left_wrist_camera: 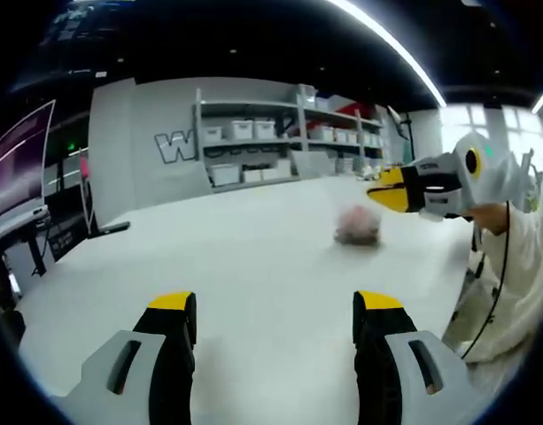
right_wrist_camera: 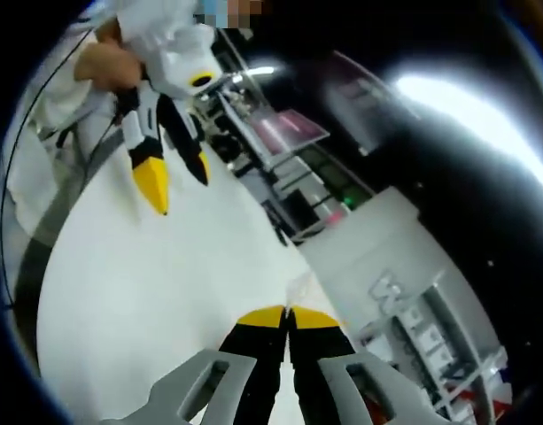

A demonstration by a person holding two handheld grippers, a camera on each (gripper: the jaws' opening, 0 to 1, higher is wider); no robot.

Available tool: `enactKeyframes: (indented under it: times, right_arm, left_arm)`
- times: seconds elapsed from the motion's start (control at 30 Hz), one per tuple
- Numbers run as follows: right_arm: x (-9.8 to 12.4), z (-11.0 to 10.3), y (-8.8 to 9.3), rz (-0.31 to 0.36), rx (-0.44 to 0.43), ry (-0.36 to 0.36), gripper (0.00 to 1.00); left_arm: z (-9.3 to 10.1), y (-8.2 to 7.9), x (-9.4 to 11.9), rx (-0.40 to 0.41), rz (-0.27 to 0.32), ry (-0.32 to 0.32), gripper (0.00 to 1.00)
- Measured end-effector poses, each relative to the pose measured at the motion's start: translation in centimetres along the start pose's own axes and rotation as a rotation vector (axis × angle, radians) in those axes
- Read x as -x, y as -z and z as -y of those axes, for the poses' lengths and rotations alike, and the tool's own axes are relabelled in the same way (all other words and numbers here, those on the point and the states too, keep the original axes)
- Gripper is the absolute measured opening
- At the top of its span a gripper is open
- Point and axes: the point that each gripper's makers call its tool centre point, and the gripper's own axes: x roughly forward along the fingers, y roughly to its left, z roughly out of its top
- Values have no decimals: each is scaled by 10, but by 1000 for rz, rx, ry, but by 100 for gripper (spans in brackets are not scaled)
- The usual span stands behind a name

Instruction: Open the resealable bag by pulling the two sides of the seal apart until the entire bag opening is separated and visibly accessible.

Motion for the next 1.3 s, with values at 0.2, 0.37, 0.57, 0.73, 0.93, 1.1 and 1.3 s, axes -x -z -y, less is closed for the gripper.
enactKeyframes:
  times: [0.2, 0.37, 0.57, 0.73, 0.93, 1.1, 1.3]
  right_arm:
    - [2, -12, -6, 13, -21, -30, 0]
    - [2, -27, -5, 11, -38, -67, 0]
    - [4, -43, -4, 15, -111, -104, 0]
    - [5, -49, -3, 15, -140, -114, 0]
    - [7, -55, -6, 20, -147, -105, 0]
    - [7, -58, -4, 17, -163, -107, 0]
    - [13, -58, -10, 33, -187, -90, 3]
  left_arm:
    - [2, -3, 0, -1, 6, 8, 72]
    - [6, -6, -1, 6, 12, 23, 71]
    - [7, -7, -2, 13, 15, 28, 71]
    - [11, -7, -3, 25, 16, 43, 71]
    - [21, -11, -4, 57, 33, 75, 70]
    - [32, -9, -8, 66, 28, 110, 69]
    - [31, -8, -8, 62, 25, 105, 69]
